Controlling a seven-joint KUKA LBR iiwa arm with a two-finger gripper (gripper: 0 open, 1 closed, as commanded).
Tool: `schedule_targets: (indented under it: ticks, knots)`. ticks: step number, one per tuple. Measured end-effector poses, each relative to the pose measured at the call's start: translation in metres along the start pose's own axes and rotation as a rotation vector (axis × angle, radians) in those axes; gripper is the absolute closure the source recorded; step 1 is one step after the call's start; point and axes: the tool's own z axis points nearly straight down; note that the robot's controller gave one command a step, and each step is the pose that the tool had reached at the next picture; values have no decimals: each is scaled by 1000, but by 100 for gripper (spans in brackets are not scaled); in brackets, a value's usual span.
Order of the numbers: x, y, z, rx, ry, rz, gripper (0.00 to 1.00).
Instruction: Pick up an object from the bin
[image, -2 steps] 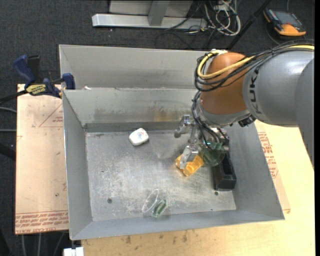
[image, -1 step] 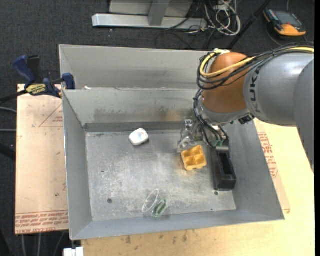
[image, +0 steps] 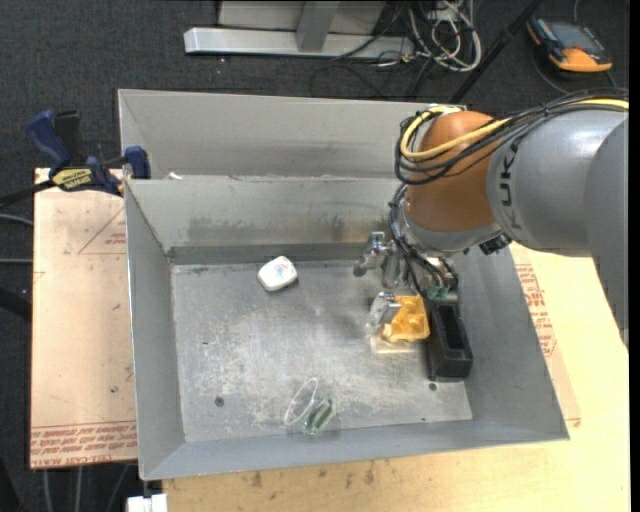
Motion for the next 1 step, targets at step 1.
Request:
schedule_targets:
  ticks: [1]
  knots:
    - [0, 0, 0, 0, 0, 0, 0]
